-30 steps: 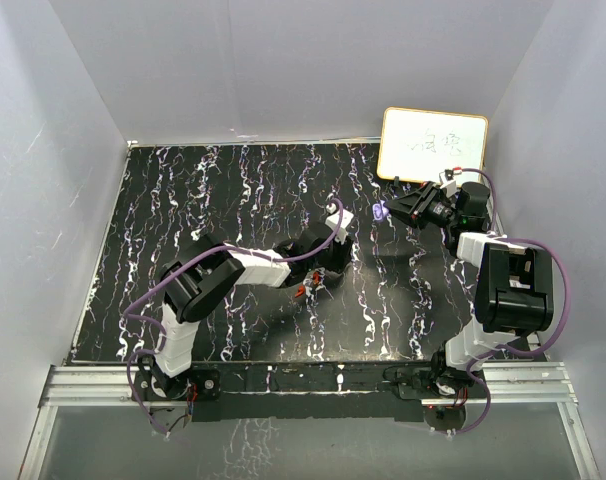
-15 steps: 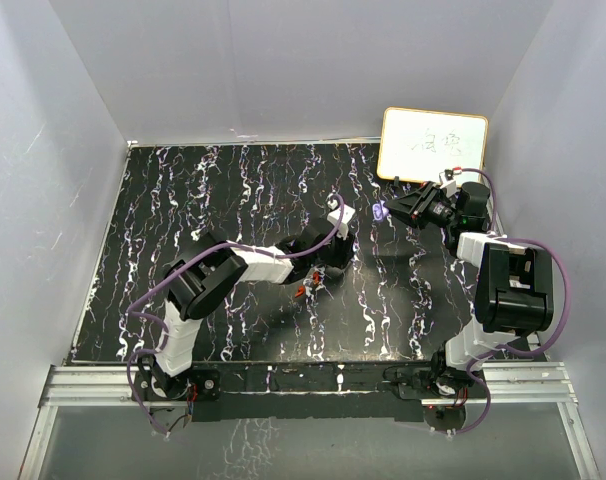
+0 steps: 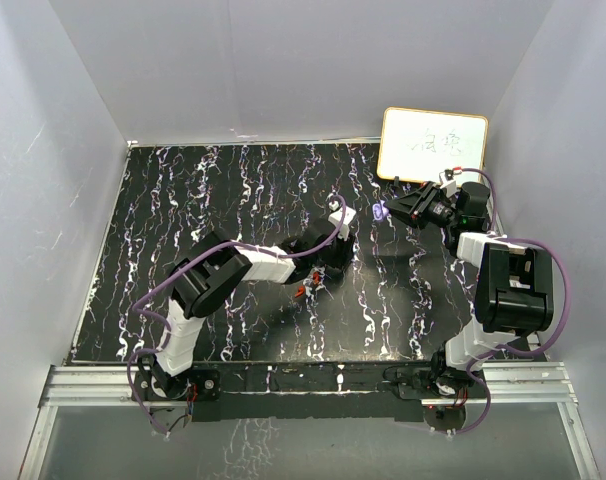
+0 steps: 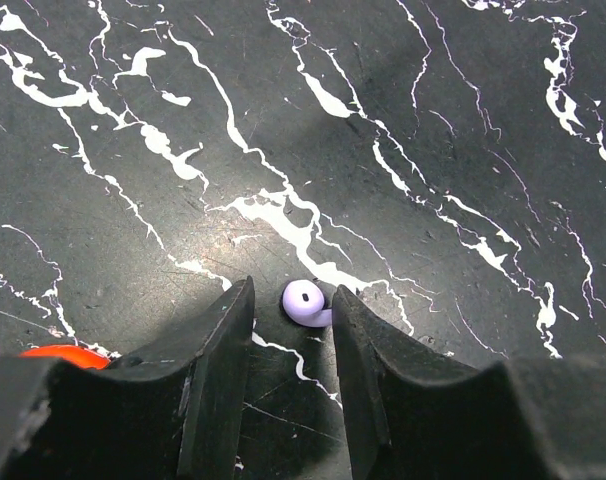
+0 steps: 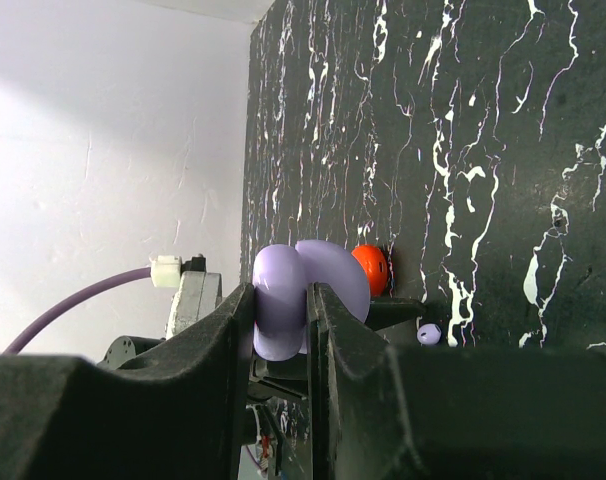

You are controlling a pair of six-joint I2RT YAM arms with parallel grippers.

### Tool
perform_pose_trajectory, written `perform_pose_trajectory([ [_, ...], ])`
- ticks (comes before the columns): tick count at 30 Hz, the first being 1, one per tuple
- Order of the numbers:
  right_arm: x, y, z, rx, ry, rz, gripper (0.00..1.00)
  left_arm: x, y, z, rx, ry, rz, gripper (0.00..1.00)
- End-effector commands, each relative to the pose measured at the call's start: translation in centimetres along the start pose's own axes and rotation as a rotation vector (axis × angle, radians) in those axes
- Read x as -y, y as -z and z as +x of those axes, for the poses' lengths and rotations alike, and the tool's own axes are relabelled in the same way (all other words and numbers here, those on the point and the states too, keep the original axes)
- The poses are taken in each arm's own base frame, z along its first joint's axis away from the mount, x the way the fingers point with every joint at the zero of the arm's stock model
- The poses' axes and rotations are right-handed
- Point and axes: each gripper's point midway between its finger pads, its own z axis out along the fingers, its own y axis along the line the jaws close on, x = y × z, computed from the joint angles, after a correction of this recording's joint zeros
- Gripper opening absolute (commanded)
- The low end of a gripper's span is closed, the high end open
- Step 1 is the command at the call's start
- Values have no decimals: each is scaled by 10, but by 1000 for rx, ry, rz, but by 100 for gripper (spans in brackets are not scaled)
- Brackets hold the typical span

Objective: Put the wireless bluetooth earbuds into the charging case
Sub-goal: Pick up the earbud from the center of the board.

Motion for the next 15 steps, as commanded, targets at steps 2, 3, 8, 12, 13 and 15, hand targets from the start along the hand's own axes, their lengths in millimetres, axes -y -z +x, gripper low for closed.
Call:
perform_pose_trajectory([
  [2,-17,3,-11,27,80,-48,0,2,-4,-12,16,6,9,35],
  [3,-17,3,-11,27,80,-48,0,2,-4,-11,12,6,8,34],
  [8,-16,3,-11,26,79,-47,0,0,-5,-7,1,6,-2,32],
  [12,-16,4,-12,29,79,-48,0,-2,-5,-5,-5,0,-18,30],
  [13,-16,4,-12,28,79,-48,0,-2,-5,-4,-8,-3,-22,30],
  [15,-16,4,-12,29,79,-48,0,-3,-4,-2,-12,-13,-31,30],
])
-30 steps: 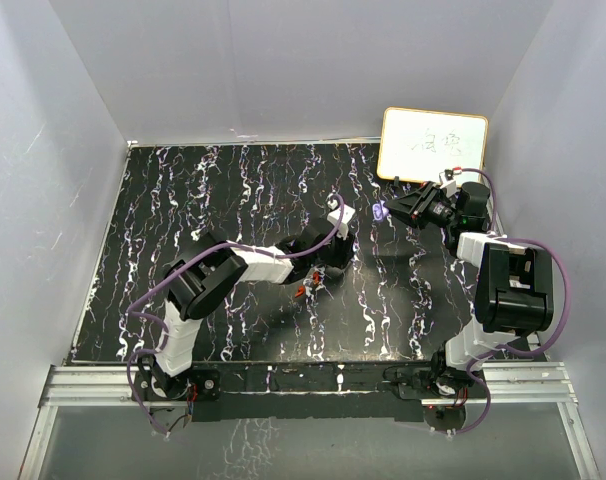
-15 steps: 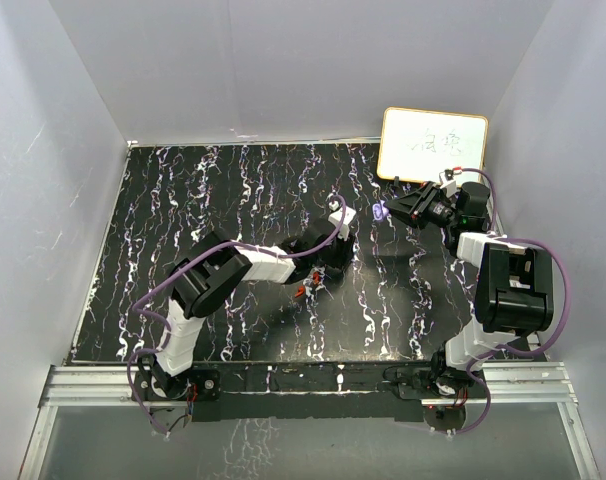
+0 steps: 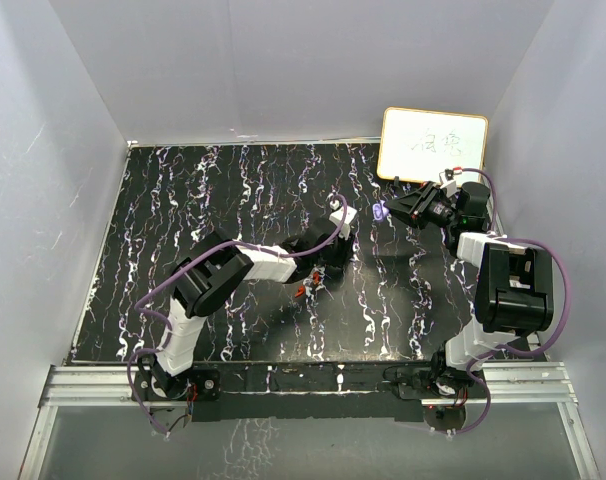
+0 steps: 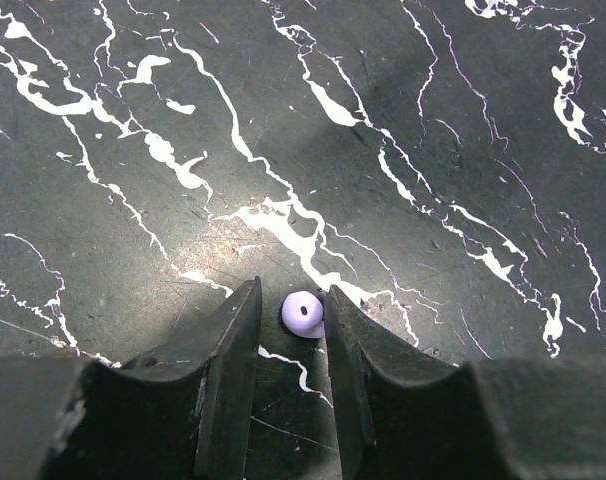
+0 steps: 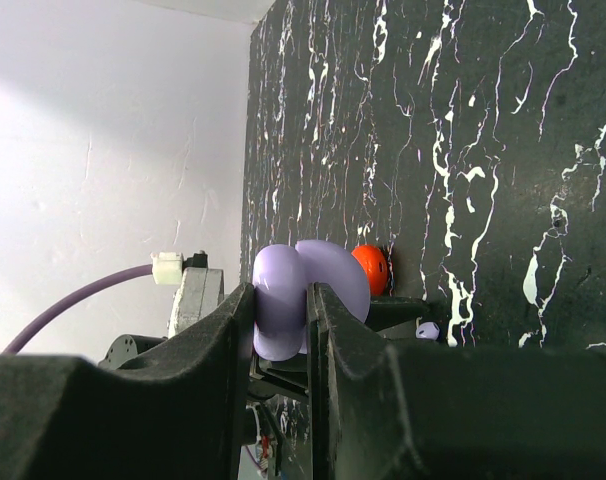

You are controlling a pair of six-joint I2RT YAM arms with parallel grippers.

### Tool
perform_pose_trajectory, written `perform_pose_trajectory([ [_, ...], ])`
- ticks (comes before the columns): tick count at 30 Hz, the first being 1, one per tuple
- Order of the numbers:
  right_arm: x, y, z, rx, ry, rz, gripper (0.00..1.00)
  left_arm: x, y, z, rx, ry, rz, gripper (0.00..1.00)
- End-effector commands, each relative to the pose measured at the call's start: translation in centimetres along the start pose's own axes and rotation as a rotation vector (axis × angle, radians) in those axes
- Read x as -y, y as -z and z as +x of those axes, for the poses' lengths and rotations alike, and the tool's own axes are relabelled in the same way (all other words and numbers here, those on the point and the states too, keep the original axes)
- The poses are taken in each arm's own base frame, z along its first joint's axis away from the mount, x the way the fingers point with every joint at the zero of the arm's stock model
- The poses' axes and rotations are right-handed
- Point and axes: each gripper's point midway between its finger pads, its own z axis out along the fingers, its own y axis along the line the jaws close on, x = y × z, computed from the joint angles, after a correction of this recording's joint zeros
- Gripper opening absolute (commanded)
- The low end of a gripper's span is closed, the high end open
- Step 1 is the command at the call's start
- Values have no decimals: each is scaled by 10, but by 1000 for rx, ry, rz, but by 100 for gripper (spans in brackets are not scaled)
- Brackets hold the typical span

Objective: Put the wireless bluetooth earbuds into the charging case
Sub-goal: Pick up the earbud from the center of the board.

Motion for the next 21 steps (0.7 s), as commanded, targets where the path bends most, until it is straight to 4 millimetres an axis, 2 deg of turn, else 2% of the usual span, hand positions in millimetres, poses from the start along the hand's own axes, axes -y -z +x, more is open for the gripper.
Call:
perform_pose_trajectory([
  [1,-16,3,-11,27,78,-47,0,-1,0,1,-18,-19,-25,30],
  [18,-16,4,-11,27,79,-48,0,0,-1,10,-44,-91,-84,31],
  [21,-16,4,-11,27,78,-48,0,-1,-1,11,-47,-97,-93,27],
])
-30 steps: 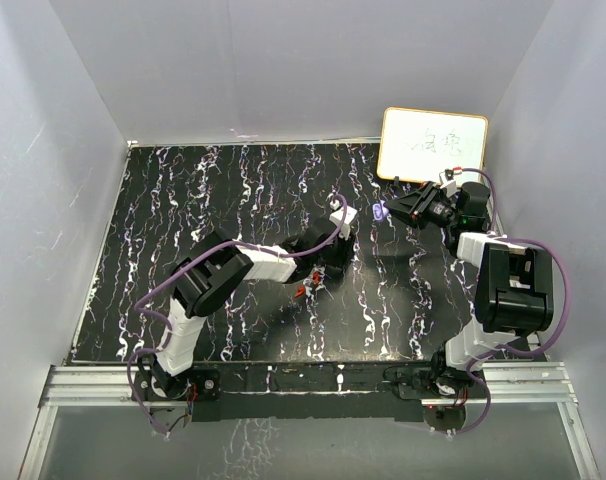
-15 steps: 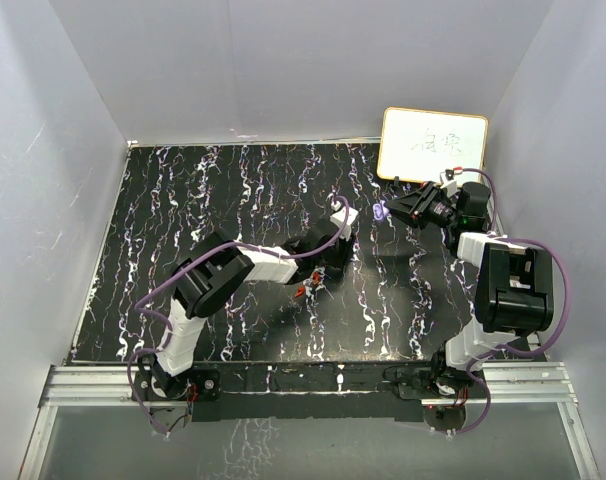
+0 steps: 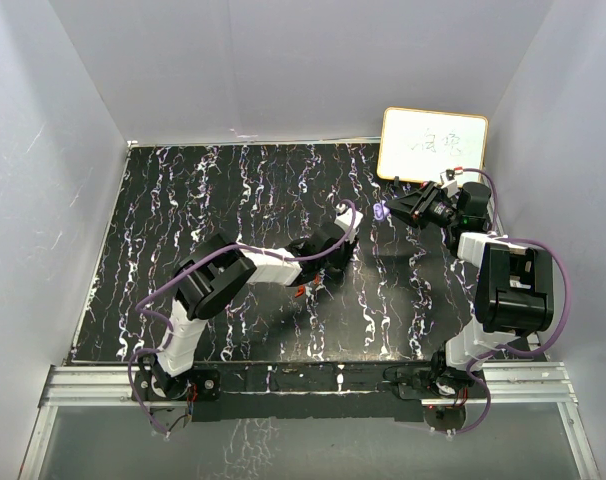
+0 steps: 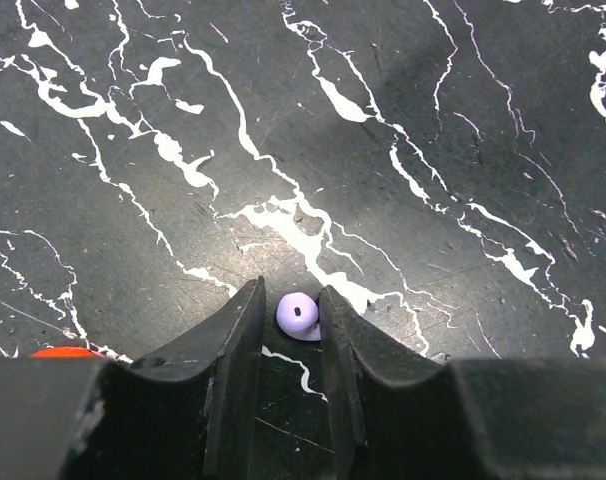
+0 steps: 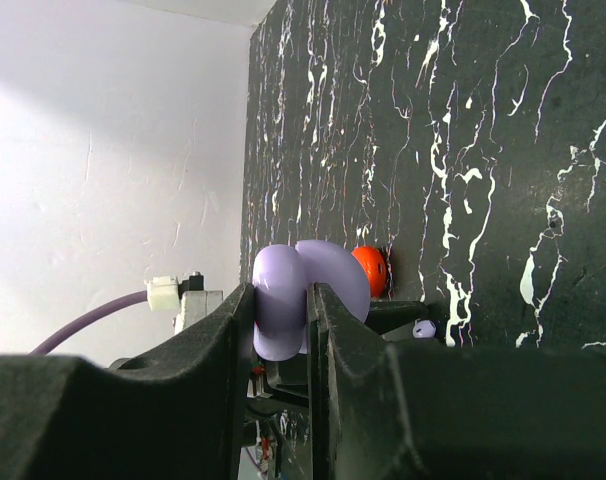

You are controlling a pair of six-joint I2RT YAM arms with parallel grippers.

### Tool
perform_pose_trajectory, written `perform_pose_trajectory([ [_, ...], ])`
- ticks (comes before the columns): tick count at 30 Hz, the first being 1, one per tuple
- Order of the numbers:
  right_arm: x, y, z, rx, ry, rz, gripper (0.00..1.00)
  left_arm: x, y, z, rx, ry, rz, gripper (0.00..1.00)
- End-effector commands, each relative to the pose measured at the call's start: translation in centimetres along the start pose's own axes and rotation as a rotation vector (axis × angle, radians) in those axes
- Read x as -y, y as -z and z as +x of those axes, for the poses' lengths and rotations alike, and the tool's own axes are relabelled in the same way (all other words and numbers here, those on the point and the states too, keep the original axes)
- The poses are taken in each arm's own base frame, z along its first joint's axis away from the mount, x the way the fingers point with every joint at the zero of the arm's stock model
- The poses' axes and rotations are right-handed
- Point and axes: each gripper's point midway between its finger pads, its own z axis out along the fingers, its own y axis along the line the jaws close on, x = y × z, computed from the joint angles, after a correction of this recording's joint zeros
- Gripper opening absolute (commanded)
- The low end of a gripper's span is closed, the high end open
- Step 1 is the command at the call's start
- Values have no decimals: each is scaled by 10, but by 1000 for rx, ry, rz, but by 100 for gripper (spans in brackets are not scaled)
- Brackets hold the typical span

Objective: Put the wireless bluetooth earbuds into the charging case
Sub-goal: Pick up the earbud from the center of the board.

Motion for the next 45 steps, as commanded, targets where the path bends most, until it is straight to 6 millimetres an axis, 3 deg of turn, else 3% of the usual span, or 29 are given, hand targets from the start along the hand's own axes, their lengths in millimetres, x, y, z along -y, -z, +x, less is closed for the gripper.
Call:
perform_pose_trajectory([
  [1,-16,3,-10,23,77,-49,0,-1,0,9,-40,-24,-18,26],
  [6,-15,3,-10,24,76,-47,0,-1,3,3,-21,-17,-19,19],
  [11,-14,3,-9,22,78,-46,0,-1,11,-15,13,-19,-23,10],
  [17,-13,2,-7,14,84,-37,0,-8,33,-56,95,-49,-68,0],
  [30,-11,-18,28,-76,84,-18,0,-39,92,-139,344,-175,-238,0],
  [36,-17,-32,44,-114,94,-20,0,-46,109,-154,430,-263,-289,0],
  [45,-25,-45,57,-152,98,-27,0,-30,124,-163,572,-485,-274,0],
])
